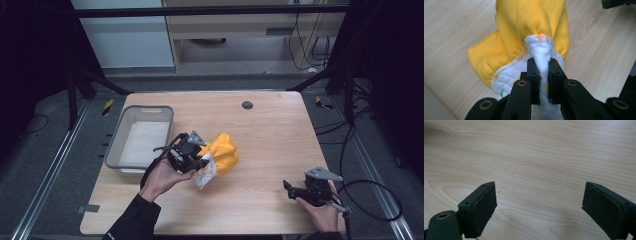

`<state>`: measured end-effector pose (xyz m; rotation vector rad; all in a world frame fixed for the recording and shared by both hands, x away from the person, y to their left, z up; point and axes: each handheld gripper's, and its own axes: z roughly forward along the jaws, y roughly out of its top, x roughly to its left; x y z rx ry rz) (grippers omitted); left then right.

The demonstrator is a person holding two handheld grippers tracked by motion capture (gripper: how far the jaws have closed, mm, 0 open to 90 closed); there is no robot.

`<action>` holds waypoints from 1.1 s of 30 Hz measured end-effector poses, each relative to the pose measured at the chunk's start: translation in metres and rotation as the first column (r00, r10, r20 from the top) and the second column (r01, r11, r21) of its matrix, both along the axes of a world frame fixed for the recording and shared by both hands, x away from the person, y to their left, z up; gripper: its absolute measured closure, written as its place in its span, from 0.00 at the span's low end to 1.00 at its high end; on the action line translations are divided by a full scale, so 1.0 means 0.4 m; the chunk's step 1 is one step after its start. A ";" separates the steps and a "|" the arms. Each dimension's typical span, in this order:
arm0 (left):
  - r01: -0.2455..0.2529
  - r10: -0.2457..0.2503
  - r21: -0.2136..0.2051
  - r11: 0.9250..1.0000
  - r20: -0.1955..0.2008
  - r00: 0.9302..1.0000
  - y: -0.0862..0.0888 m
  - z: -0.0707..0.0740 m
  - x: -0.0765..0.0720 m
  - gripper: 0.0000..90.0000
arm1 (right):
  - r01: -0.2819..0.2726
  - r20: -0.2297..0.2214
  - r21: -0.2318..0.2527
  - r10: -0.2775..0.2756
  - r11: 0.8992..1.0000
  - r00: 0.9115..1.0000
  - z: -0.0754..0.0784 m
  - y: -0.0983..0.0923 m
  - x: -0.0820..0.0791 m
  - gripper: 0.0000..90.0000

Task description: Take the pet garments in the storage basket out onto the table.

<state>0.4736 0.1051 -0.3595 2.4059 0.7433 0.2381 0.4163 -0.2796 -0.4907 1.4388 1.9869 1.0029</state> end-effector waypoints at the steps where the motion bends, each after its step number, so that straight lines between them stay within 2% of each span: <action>1: 0.001 -0.001 -0.001 1.000 -0.002 1.000 -0.002 -0.003 0.000 0.91 | 0.000 0.000 0.000 0.000 1.000 1.000 0.000 0.000 0.000 0.13; 10: 0.024 -0.024 0.008 1.000 -0.023 0.999 -0.029 -0.042 0.000 0.91 | 0.000 -0.003 -0.002 0.000 1.000 1.000 -0.001 0.001 0.000 0.14; 23: 0.040 -0.039 0.026 0.999 -0.024 0.999 -0.057 -0.086 -0.002 0.91 | 0.000 -0.009 0.002 0.000 1.000 1.000 0.000 0.002 -0.001 0.14; 33: 0.053 -0.052 0.039 0.998 -0.040 0.998 -0.075 -0.114 0.001 0.91 | 0.000 -0.003 -0.004 0.000 1.000 1.000 -0.001 0.001 0.000 0.14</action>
